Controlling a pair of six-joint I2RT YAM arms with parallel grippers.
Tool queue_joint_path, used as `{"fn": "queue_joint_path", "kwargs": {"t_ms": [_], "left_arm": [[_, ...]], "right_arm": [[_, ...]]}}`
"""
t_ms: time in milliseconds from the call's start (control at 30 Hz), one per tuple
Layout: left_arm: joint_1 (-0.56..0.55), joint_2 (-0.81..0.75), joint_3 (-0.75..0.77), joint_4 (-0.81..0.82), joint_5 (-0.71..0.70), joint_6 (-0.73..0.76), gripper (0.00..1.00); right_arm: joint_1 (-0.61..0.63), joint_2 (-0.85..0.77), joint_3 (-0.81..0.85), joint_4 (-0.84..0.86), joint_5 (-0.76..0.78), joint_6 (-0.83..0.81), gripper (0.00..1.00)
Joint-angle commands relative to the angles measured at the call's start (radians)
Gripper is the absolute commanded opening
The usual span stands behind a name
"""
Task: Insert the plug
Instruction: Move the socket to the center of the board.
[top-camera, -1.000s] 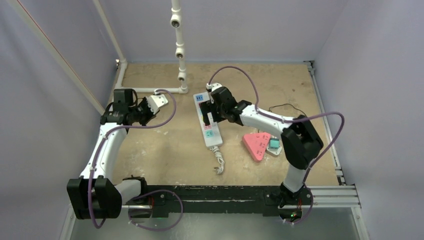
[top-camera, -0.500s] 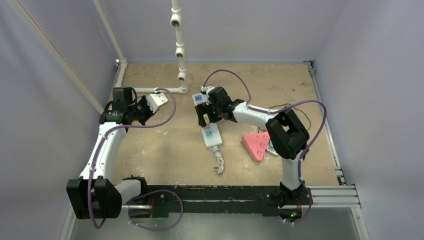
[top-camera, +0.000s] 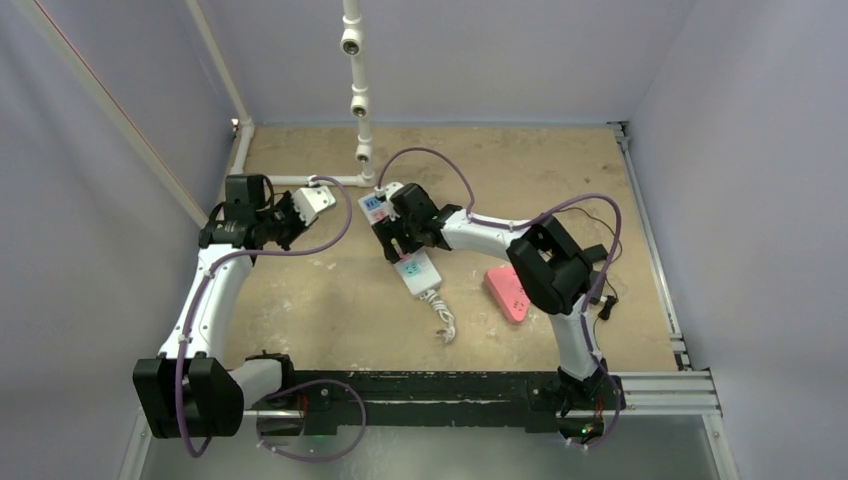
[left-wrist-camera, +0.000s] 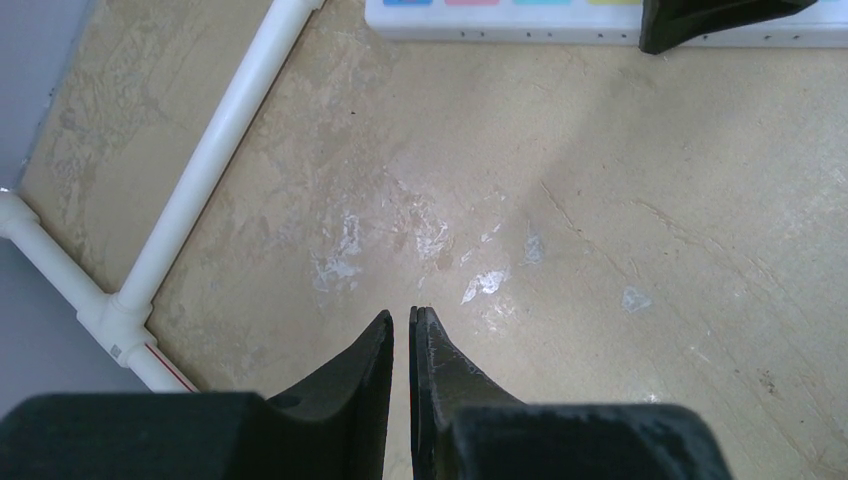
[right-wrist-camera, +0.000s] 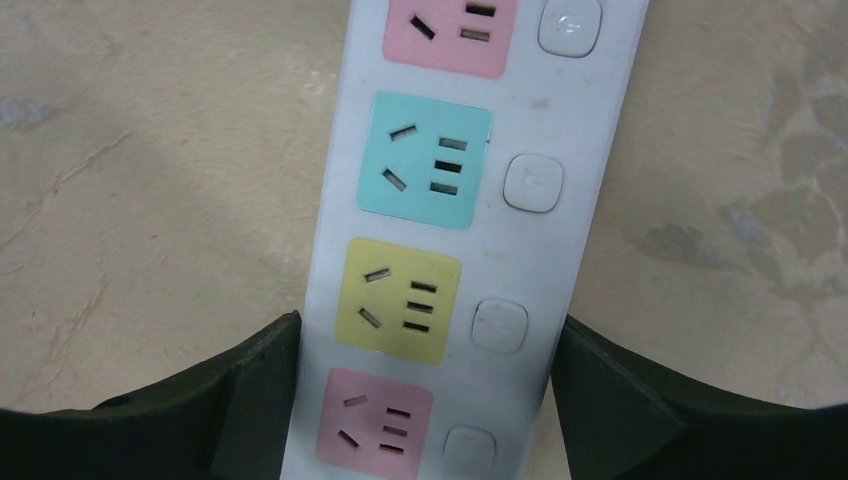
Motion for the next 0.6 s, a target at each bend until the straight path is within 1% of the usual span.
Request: {"fn": "queue_joint_path", "kwargs": {"t_ms": [0, 67, 133, 167, 200, 233, 300, 400, 467, 567], "left_arm": [[0.004, -0.011, 0.034, 0.017, -0.018, 0.014, 0.11], [0.004, -0.012, 0.033, 0.018, -0.028, 0.016, 0.11], [0.004, -0.012, 0.033, 0.019, -0.042, 0.016, 0.11], [0.003, -0.011, 0.034, 0.019, -0.052, 0.014, 0.11], [0.003, -0.011, 0.035, 0.017, -0.062, 0.009, 0.11], [0.003, -0.012, 0.035, 0.016, -0.074, 0.004, 0.11], [0.003, -0.014, 0.035, 0.009, -0.103, -0.004, 0.11], [0.004, -0.022, 0.033, -0.011, -0.145, -0.005, 0.11], [0.004, -0.031, 0.023, -0.022, -0.157, -0.002, 0.11], [0.005, -0.040, 0.004, -0.031, -0.154, -0.004, 0.11]], "right_arm": [[0.021, -0.042, 0.017, 0.044, -0.005, -0.159, 0.72], [0.019, -0.094, -0.022, 0.126, -0.070, -0.289, 0.65], [0.016, -0.137, -0.059, 0.168, -0.197, -0.446, 0.63], [0.011, -0.152, -0.065, 0.159, -0.267, -0.528, 0.63], [0.007, -0.170, -0.070, 0.145, -0.356, -0.664, 0.62], [0.003, -0.178, -0.075, 0.135, -0.424, -0.761, 0.60], [0.001, -0.174, -0.067, 0.118, -0.488, -0.887, 0.57], [-0.001, -0.121, 0.023, 0.009, -0.552, -1.010, 0.56], [0.000, -0.080, 0.081, -0.077, -0.566, -1.072, 0.56], [0.023, -0.046, 0.088, -0.139, -0.570, -1.148, 0.59]]}}
